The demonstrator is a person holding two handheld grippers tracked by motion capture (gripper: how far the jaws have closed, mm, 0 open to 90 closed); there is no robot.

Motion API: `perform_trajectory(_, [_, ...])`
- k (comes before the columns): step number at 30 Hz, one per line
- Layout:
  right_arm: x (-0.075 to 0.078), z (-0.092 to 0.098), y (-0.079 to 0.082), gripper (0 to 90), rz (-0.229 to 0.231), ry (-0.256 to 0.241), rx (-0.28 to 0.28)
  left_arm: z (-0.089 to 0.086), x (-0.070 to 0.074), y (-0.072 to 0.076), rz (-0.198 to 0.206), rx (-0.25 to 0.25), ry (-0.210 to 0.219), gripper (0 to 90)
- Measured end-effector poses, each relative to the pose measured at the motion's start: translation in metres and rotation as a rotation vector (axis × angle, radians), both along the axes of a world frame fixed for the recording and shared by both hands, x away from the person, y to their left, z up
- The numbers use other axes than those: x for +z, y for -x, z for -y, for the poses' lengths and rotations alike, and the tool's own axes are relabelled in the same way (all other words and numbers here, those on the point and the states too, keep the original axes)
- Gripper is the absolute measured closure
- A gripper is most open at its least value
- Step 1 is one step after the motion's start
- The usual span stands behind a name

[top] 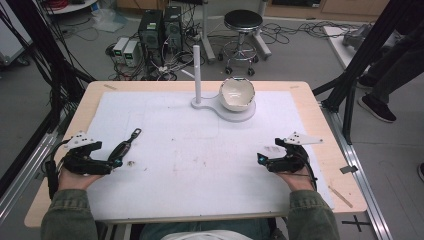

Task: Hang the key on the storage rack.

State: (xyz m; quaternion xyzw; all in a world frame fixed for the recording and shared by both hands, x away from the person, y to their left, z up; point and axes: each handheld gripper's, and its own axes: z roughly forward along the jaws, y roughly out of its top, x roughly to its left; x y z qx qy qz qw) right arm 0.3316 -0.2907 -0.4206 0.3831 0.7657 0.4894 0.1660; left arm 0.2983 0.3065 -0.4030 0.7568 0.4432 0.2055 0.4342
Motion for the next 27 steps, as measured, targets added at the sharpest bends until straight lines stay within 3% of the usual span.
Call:
perform_trajectory(19, [-0.0019,-0.0032,-0.0007,0.4,-0.008,0.016,0.021,-0.0029,0.0020,0.0011,0.000,0.005,0.027,1.9])
perform_trajectory(27, [-0.0009,-0.0044,0.0046,0.4,-0.010,0.029,0.002,-0.0019,0.0029,0.0027,0.000,0.020,0.022,1.9])
